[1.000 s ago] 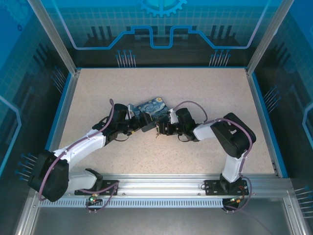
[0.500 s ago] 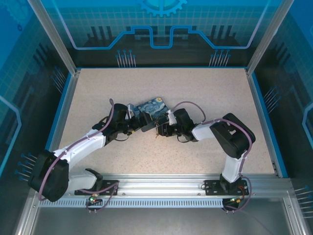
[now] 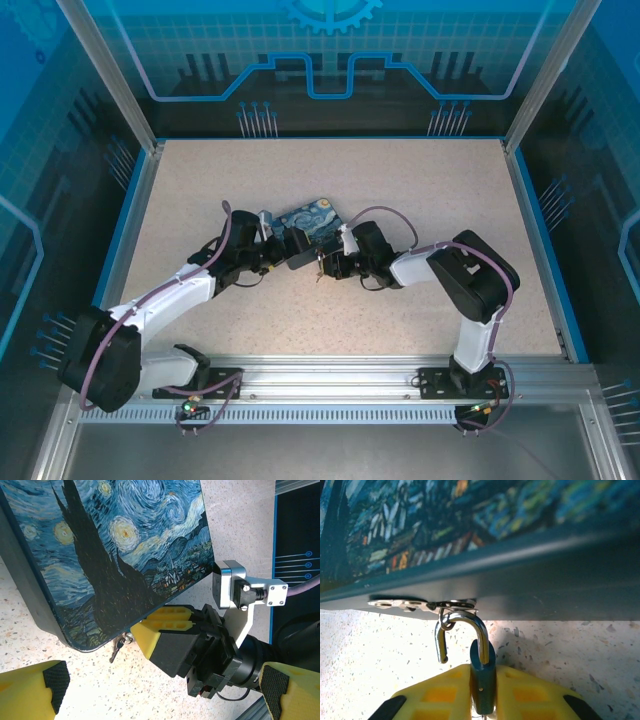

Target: Unlock the padlock with the key

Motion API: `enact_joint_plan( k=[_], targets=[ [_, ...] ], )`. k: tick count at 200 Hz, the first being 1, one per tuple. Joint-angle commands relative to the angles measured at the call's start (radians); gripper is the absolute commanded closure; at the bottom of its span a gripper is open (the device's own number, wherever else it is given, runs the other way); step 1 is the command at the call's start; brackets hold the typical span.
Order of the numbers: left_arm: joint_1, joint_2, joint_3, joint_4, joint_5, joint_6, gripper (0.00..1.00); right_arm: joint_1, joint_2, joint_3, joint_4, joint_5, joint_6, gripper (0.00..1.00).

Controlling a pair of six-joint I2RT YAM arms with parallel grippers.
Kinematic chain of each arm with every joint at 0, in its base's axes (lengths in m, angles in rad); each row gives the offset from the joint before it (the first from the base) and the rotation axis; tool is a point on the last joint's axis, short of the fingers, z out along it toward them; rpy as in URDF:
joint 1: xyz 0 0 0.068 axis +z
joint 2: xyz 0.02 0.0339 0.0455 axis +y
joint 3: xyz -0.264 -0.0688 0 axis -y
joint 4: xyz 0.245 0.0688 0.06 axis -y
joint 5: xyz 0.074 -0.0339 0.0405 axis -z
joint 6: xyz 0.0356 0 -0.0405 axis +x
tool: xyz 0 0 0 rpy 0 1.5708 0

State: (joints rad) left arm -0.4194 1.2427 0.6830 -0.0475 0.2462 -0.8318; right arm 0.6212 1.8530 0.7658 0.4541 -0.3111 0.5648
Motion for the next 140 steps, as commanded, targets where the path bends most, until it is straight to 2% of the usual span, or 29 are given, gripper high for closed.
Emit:
enact_joint_plan(
  k=[1,20,46,83,140],
  targets=[
    [0.012,-0.006,0.035,-0.042,-0.041,0.022,0.01,0.014,0.000,-0.013,-0.025,0.014,0.002,0.85],
    [0.013,-0.012,0.053,-0.102,-0.112,0.042,0.01,0.014,-0.005,-0.014,-0.027,0.017,0.007,0.88],
    [0.013,-0.017,0.082,-0.196,-0.239,0.075,0.01,0.014,-0.013,-0.019,-0.021,0.019,0.023,1.00],
    [0.013,0.006,0.118,-0.279,-0.384,0.116,0.01,0.014,-0.014,-0.026,-0.010,0.025,0.055,1.00],
    [0.010,0.122,0.169,-0.315,-0.527,0.167,0.01,0.015,-0.020,-0.038,-0.013,0.056,0.134,1.00]
  ],
)
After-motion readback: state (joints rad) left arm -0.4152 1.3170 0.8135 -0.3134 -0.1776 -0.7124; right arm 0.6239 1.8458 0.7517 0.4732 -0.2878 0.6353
